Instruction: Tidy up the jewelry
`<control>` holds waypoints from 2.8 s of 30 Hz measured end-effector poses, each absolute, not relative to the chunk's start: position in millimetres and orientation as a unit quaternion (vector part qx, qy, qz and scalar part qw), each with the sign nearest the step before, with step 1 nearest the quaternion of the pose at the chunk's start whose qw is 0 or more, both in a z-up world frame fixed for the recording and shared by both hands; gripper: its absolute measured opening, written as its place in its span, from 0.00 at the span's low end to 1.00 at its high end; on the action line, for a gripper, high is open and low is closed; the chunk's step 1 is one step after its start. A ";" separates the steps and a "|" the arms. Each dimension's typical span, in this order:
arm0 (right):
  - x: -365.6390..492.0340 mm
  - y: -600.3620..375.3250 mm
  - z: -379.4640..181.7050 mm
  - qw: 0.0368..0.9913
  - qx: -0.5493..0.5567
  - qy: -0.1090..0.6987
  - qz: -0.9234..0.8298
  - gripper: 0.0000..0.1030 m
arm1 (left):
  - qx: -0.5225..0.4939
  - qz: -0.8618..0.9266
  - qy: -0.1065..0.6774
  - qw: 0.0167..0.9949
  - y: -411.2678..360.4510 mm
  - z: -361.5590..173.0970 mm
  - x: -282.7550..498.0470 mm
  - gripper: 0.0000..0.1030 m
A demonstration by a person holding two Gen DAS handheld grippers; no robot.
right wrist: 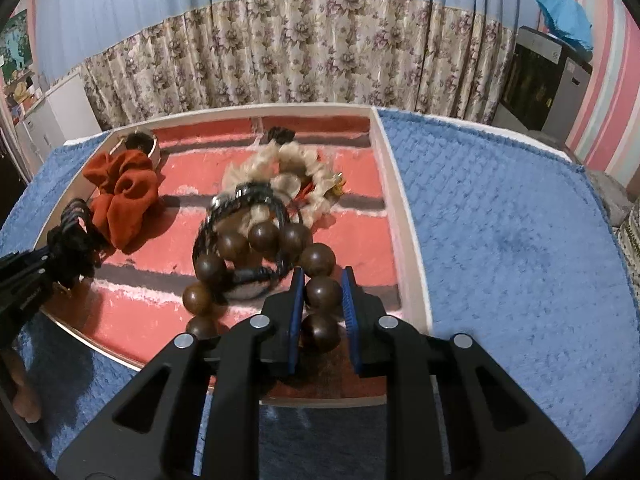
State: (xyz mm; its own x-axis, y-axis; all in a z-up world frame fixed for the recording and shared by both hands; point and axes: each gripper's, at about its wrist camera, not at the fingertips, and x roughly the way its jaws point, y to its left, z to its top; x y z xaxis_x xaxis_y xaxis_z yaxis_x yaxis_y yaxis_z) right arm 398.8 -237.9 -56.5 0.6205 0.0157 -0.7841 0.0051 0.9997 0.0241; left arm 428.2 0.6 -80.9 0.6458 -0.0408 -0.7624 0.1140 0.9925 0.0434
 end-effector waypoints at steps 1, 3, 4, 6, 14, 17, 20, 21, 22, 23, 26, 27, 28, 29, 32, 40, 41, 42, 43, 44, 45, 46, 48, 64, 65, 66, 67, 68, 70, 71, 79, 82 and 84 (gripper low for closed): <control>399.9 -236.9 -59.6 0.898 0.012 0.440 0.005 0.19 | 0.042 -0.042 0.418 0.907 1.1 -80.2 427.4 0.20; 400.1 -234.7 -61.0 0.900 0.009 0.435 0.002 0.20 | 0.043 -0.045 0.414 0.908 0.0 -77.2 424.6 0.31; 400.6 -234.8 -61.0 0.900 0.010 0.436 0.002 0.21 | 0.046 -0.044 0.412 0.909 -1.1 -75.6 422.9 0.34; 401.0 -234.6 -62.1 0.898 0.011 0.440 0.003 0.25 | 0.054 -0.043 0.404 0.912 -4.0 -72.1 419.4 0.46; 385.8 -240.9 -43.3 0.909 0.028 0.415 0.014 0.53 | 0.060 -0.047 0.406 0.911 -7.2 -62.7 403.0 0.67; 372.2 -245.0 -21.0 0.920 0.025 0.390 0.012 0.67 | 0.047 -0.054 0.403 0.912 -1.3 -50.3 392.2 0.77; 352.5 -250.5 2.9 0.932 0.028 0.360 0.012 0.86 | 0.031 -0.066 0.394 0.916 5.6 -33.9 378.5 0.85; 345.2 -251.8 9.9 0.935 0.029 0.352 0.014 0.91 | 0.026 -0.069 0.391 0.917 10.1 -27.8 371.2 0.88; 334.6 -252.5 18.5 0.939 0.027 0.343 0.015 0.92 | 0.024 -0.069 0.388 0.919 12.5 -23.3 366.8 0.88; 326.8 -252.6 24.2 0.941 0.026 0.337 0.015 0.94 | 0.021 -0.068 0.384 0.921 15.3 -18.1 359.9 0.89; 298.1 -251.9 44.1 0.948 0.018 0.318 0.013 0.96 | 0.017 -0.064 0.367 0.928 22.2 2.5 332.8 0.90; 283.9 -250.5 51.4 0.951 0.014 0.309 0.009 0.96 | 0.022 -0.064 0.356 0.932 22.7 11.7 320.9 0.92; 276.3 -247.3 56.4 0.953 0.012 0.304 0.007 0.96 | 0.029 -0.062 0.342 0.937 22.6 20.0 308.9 0.94; 266.3 -245.0 61.1 0.955 0.008 0.298 0.004 0.96 | 0.033 -0.059 0.331 0.941 22.2 25.9 298.4 0.96; 227.1 -237.1 70.9 0.964 -0.012 0.267 -0.011 0.96 | 0.049 -0.050 0.288 0.955 22.7 44.8 259.3 0.96; 146.6 -229.8 73.1 0.971 -0.002 0.238 -0.011 0.96 | 0.048 -0.038 0.272 0.960 21.5 45.9 190.3 0.96; 140.6 -230.1 73.6 0.971 0.002 0.237 -0.010 0.96 | 0.047 -0.039 0.268 0.962 20.6 45.6 183.2 0.96; 131.4 -230.0 73.1 0.971 0.009 0.237 -0.010 0.96 | 0.046 -0.039 0.265 0.962 19.7 44.9 178.3 0.96; 124.0 -228.4 72.1 0.971 0.011 0.237 -0.011 0.96 | 0.045 -0.038 0.264 0.963 19.1 43.7 171.1 0.96; 119.1 -227.4 72.3 0.971 0.012 0.238 -0.013 0.96 | 0.041 -0.040 0.266 0.962 19.1 42.2 164.9 0.96; 112.7 -226.1 71.6 0.970 0.013 0.241 -0.017 0.96 | 0.033 -0.046 0.269 0.961 19.1 40.6 159.0 0.96; 109.0 -225.3 71.2 0.970 0.012 0.243 -0.021 0.96 | 0.026 -0.049 0.273 0.960 20.1 39.0 154.4 0.96; 100.8 -221.2 69.6 0.969 0.005 0.245 -0.029 0.96 | 0.018 -0.048 0.279 0.959 21.3 36.2 148.5 0.96; 83.1 -218.3 58.1 0.968 -0.001 0.242 -0.063 0.96 | 0.015 -0.058 0.275 0.960 18.2 29.0 130.6 0.96; 82.4 -218.9 58.8 0.968 0.000 0.241 -0.064 0.96 | 0.013 -0.057 0.274 0.960 18.3 29.3 130.0 0.96; 82.0 -219.0 59.1 0.969 -0.001 0.239 -0.065 0.96 | 0.013 -0.057 0.273 0.960 17.6 29.7 129.4 0.96; 82.4 -220.1 60.0 0.969 -0.002 0.239 -0.066 0.96 | 0.014 -0.056 0.271 0.961 16.7 29.8 129.2 0.96; 82.6 -219.8 60.4 0.969 -0.003 0.238 -0.068 0.96 | 0.015 -0.056 0.269 0.961 16.0 30.2 128.3 0.96; 82.9 -219.4 61.1 0.969 -0.006 0.236 -0.071 0.96 | 0.020 -0.053 0.266 0.962 13.9 30.9 126.7 0.96; 82.6 -219.4 61.3 0.969 -0.006 0.235 -0.071 0.96 | 0.022 -0.053 0.266 0.962 13.2 30.9 126.4 0.96; 80.0 -213.8 63.6 0.973 -0.018 0.217 -0.083 0.96 | 0.020 -0.057 0.255 0.965 13.9 33.6 121.7 0.96; 79.6 -213.9 64.8 0.973 -0.016 0.215 -0.081 0.96 | 0.015 -0.059 0.255 0.965 15.8 34.5 120.9 0.96; 79.6 -213.8 64.8 0.973 -0.016 0.215 -0.081 0.96 | 0.014 -0.057 0.254 0.965 16.7 35.1 120.7 0.96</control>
